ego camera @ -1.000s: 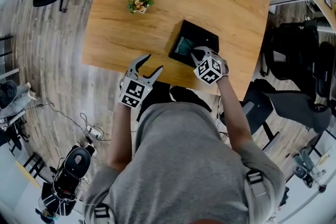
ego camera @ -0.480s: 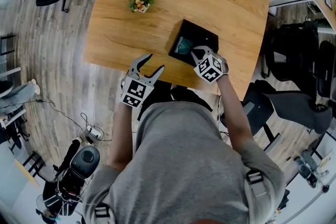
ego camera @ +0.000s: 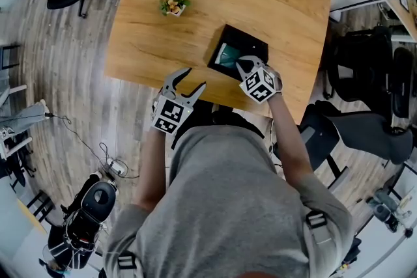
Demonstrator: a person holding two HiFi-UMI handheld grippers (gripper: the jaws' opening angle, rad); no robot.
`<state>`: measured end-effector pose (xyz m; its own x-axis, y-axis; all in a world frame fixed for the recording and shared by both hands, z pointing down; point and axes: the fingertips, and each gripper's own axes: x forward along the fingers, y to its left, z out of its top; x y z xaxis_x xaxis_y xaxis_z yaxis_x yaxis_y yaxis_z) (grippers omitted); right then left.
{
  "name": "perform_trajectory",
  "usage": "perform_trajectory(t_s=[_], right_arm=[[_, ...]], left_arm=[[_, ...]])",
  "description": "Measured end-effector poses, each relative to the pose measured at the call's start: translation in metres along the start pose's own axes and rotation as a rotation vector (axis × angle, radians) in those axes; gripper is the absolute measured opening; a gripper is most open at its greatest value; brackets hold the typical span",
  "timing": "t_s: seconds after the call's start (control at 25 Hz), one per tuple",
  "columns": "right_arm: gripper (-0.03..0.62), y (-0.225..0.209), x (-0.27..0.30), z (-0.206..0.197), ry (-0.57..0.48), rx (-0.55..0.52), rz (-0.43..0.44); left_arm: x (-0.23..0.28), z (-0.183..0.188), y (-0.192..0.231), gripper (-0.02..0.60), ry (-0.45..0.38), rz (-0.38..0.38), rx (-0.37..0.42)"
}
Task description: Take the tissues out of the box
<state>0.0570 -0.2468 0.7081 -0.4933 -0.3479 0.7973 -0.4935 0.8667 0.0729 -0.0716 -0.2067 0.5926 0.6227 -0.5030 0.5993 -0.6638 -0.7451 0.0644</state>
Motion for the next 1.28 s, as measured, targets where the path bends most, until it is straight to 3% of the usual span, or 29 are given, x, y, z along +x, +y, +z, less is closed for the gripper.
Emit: perform_trajectory(t_s=[1.28], right_arm=[[0.008, 0.014, -0.095, 0.028, -0.153, -0.029, -0.171]], left_arm=[[-0.04, 0.029, -0.078, 0.243, -0.095, 0.025, 0.111]])
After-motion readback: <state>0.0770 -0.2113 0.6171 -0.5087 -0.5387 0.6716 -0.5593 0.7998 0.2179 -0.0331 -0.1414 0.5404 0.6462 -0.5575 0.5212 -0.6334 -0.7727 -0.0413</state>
